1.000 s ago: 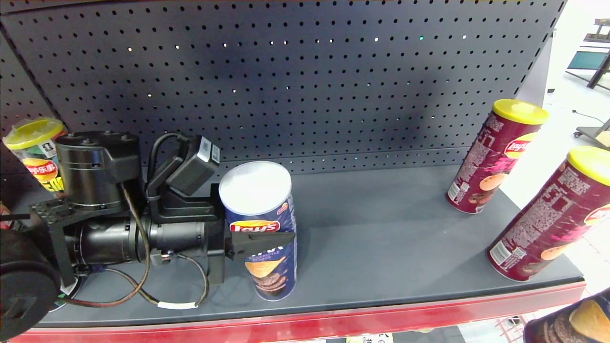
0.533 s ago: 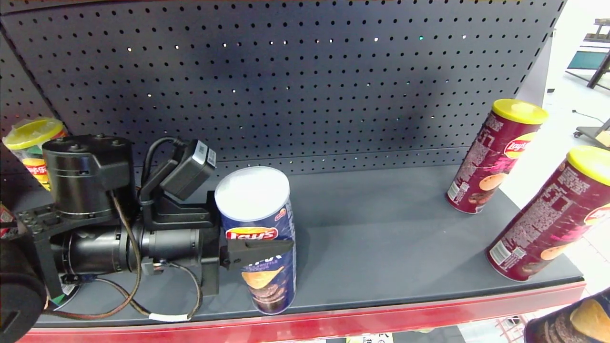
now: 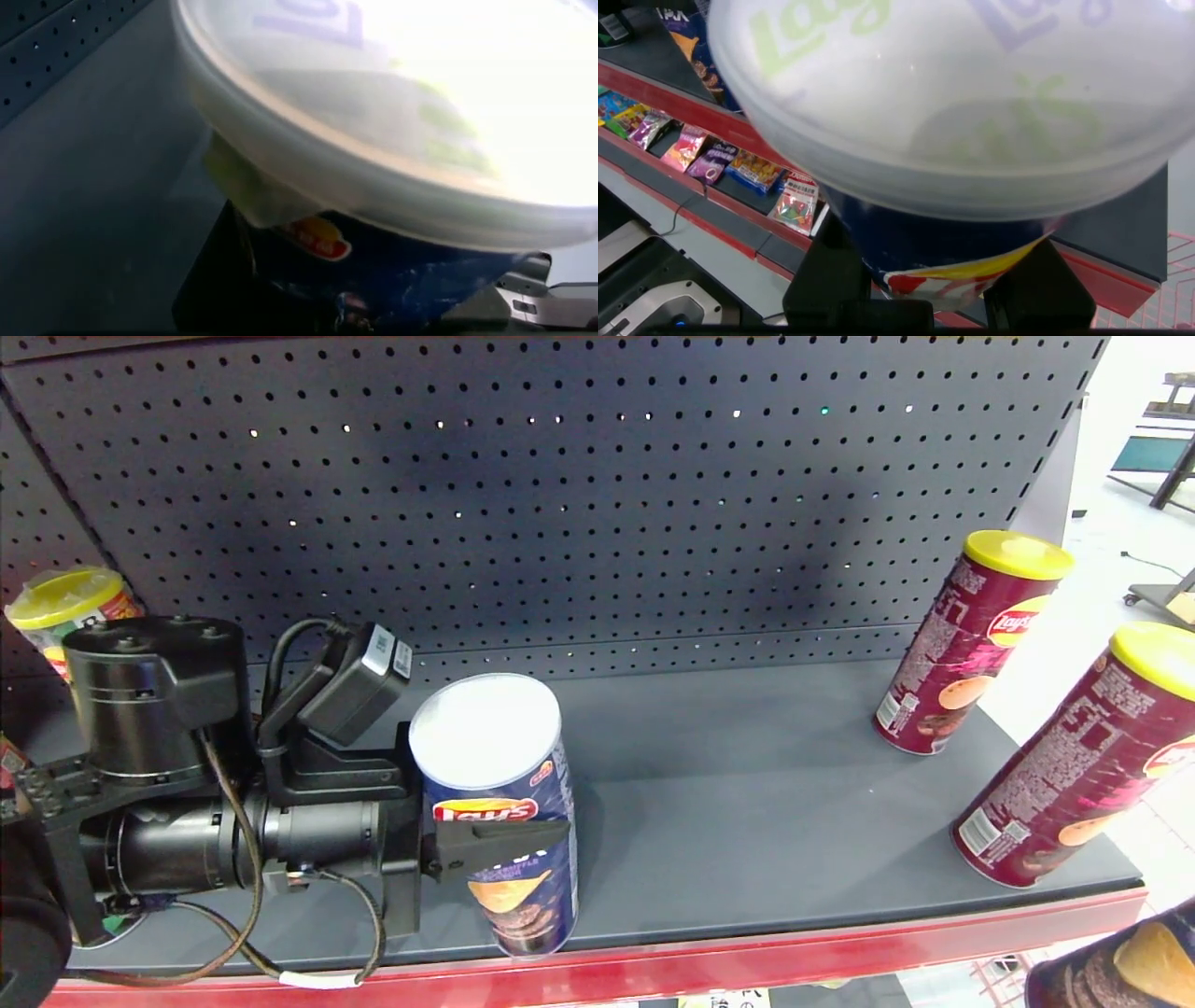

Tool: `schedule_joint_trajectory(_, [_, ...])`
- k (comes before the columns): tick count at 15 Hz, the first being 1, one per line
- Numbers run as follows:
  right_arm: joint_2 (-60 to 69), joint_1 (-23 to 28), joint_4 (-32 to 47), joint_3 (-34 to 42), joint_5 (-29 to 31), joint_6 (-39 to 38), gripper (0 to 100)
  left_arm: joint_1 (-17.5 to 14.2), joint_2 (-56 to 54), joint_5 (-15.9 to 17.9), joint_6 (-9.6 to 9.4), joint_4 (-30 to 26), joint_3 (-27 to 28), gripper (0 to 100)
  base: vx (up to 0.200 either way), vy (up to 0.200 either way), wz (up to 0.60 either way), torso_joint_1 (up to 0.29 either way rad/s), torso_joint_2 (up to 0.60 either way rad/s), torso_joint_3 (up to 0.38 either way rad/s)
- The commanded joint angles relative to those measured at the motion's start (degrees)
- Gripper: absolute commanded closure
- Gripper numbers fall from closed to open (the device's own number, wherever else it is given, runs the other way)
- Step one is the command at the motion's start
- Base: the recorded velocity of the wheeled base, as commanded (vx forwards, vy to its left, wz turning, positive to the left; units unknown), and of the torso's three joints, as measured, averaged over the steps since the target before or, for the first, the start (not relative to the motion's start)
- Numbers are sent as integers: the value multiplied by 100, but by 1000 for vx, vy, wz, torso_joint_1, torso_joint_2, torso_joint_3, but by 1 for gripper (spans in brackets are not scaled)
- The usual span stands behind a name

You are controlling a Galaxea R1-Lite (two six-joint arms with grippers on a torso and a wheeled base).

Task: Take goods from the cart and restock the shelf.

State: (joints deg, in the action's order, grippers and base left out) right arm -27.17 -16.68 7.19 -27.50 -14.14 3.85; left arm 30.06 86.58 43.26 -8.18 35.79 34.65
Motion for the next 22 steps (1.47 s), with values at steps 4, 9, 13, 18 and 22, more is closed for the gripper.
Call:
schedule_joint_trajectory(4, [-7,-2,1,17,-1,1,100,0,-36,-160,1,-20,-10,0,0,0,0,0,0,0])
schedule_joint_trajectory(9, [-25,-2,1,61,-1,1,100,-97,-537,-292,27,-20,-415,0,0,0,0,0,0,0])
schedule_joint_trajectory(13, [-34,-2,1,70,-1,1,100,-343,-941,-292,27,-28,-731,0,0,0,0,0,0,0])
schedule_joint_trajectory(18, [-34,-11,10,122,-1,1,100,-791,-1881,-547,27,-46,-1505,0,0,0,0,0,0,0])
schedule_joint_trajectory(22, [10,-11,10,201,-1,1,100,-985,-3006,-2032,519,-222,-1724,0,0,0,0,0,0,0])
